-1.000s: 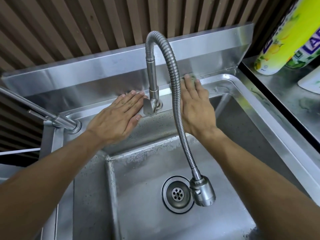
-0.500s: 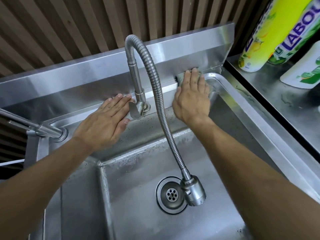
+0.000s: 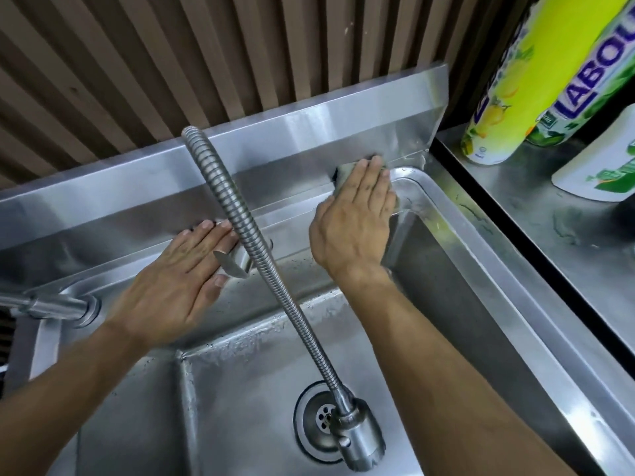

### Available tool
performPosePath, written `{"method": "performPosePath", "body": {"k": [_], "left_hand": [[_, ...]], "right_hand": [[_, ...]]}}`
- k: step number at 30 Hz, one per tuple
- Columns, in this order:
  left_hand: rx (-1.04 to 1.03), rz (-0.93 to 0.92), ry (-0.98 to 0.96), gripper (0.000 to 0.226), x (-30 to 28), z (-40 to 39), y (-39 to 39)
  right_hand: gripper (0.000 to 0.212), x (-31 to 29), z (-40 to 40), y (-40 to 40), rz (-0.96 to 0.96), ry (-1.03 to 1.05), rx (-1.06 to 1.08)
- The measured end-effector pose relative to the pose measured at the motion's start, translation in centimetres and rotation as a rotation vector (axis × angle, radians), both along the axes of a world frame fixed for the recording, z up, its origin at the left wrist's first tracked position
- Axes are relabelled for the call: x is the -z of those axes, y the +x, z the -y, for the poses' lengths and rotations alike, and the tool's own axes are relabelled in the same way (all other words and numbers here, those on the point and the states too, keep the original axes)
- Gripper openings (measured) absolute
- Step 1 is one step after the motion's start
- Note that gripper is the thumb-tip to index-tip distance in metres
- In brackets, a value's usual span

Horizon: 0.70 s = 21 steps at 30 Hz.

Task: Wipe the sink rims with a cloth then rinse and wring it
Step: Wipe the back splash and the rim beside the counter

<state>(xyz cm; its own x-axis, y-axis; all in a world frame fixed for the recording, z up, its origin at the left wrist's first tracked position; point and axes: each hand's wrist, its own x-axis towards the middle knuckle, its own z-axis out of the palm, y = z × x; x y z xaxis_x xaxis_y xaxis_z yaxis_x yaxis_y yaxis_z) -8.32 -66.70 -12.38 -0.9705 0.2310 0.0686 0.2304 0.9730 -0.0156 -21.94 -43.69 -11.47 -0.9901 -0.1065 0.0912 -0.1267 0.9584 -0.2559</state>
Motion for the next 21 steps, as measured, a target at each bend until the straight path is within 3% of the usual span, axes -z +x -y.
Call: {"method": "performPosePath", "body": {"k": [6, 11, 21], "left_hand": [[0.023, -0.069, 0.003, 0.06, 0.1, -0.3, 0.1], [0.049, -0.077, 0.008, 0.059, -0.3, -0.5, 0.0], [0.023, 0.023, 0.024, 0.059, -0.7, -0.5, -0.1]], "right_hand": [[0.077, -0.2, -0.3, -2.0, 0.037, -0.021, 0.18], [0.076, -0.1, 0.2, -0.4, 0.026, 0.033, -0.001], [0.076, 0.0, -2.3, -3.5, -0.008, 0.034, 0.133]]}}
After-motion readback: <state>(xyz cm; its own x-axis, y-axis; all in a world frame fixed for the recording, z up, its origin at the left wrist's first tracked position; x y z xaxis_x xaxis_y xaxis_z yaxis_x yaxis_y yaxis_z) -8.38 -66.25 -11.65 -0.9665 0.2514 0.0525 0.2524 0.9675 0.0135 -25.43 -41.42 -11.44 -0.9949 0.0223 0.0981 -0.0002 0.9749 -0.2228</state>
